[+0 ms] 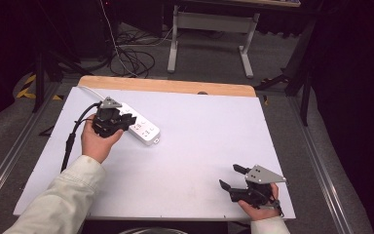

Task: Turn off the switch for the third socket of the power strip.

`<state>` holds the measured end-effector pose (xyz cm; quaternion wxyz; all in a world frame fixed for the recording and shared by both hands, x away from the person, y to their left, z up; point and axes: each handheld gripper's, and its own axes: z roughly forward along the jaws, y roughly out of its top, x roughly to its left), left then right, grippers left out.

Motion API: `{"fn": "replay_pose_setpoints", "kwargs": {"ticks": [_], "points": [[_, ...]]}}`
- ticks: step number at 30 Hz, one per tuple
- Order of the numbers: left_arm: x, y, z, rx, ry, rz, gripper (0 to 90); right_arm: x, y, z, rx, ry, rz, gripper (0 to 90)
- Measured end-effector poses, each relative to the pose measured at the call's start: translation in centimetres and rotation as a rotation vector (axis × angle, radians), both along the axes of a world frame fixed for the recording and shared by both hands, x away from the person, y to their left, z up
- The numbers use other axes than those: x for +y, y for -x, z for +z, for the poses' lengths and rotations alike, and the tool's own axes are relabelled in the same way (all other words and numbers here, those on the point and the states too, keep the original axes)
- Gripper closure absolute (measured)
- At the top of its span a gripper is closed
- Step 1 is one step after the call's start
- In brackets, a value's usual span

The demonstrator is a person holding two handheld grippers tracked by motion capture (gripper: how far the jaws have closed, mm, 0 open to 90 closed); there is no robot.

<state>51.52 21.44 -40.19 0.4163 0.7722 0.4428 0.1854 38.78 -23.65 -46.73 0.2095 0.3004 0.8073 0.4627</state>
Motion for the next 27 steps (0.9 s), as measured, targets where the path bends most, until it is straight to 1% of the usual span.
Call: {"fn": "replay_pose_setpoints", "kwargs": {"ticks": [1,2,3,4,6,8,9,10,11,13,14,15,17,18,19,20,22,27], "points": [[0.0,0.0,0.0,0.0,0.0,0.0,75.8,0.0,0.0,0.0,0.0,0.0,0.001,26.5],[0.1,-0.5,-0.4,-0.001,0.031,-0.002,78.2,0.0,0.0,0.0,-0.002,0.001,0.002,26.5],[0.1,-0.5,-0.4,-0.001,0.031,-0.002,80.5,0.0,0.0,0.0,-0.002,0.001,0.002,26.5],[0.1,-0.9,-0.8,-0.014,0.04,-0.01,81.6,0.0,0.0,0.0,-0.003,0.002,0.004,26.5],[-0.1,-1.1,-1.0,-0.012,0.049,-0.013,82.0,0.0,0.0,0.0,-0.003,0.002,0.005,26.5],[-0.2,-1.6,-1.5,0.005,0.05,-0.018,83.2,0.0,0.0,0.0,-0.004,0.001,0.008,26.5],[-0.2,-1.7,-1.7,0.002,0.047,-0.017,85.6,0.1,0.0,0.0,-0.001,0.002,0.012,26.5],[-0.3,-1.9,-2.0,0.015,0.061,-0.028,85.6,0.1,0.0,0.0,-0.001,0.002,0.012,26.5],[-0.4,-2.0,-2.2,0.015,0.067,-0.033,88.8,0.1,0.0,-0.1,0.001,0.002,0.015,26.6],[-0.6,-2.3,-2.6,0.002,0.064,-0.041,89.9,0.1,0.0,-0.1,0.004,0.012,0.017,26.5],[-0.6,-2.5,-2.9,-0.001,0.07,-0.046,89.9,0.1,0.0,-0.1,0.004,0.012,0.017,26.5],[-0.7,-2.7,-3.1,-0.003,0.081,-0.038,89.9,0.2,0.0,-0.1,0.006,0.009,0.018,26.6],[-0.7,-3.0,-3.4,-0.016,0.083,-0.02,90.0,0.2,-0.1,-0.2,0.008,0.011,0.019,26.9],[-0.7,-3.2,-3.6,-0.017,0.089,-0.01,90.0,0.2,-0.1,-0.2,0.008,0.015,0.019,26.9],[-0.8,-3.5,-3.9,-0.023,0.103,0.003,90.0,0.2,-0.1,-0.2,0.009,0.013,0.022,26.9],[-0.8,-3.5,-3.9,-0.023,0.103,0.003,90.0,0.2,-0.1,-0.2,0.009,0.013,0.022,26.9],[-0.9,-3.9,-4.3,-0.015,0.106,0.02,90.0,0.1,-0.1,-0.3,0.014,0.012,0.024,27.0],[-1.0,-4.6,-5.3,-0.016,0.103,0.017,90.0,0.0,-0.2,-0.3,0.022,0.005,0.025,27.0]]}}
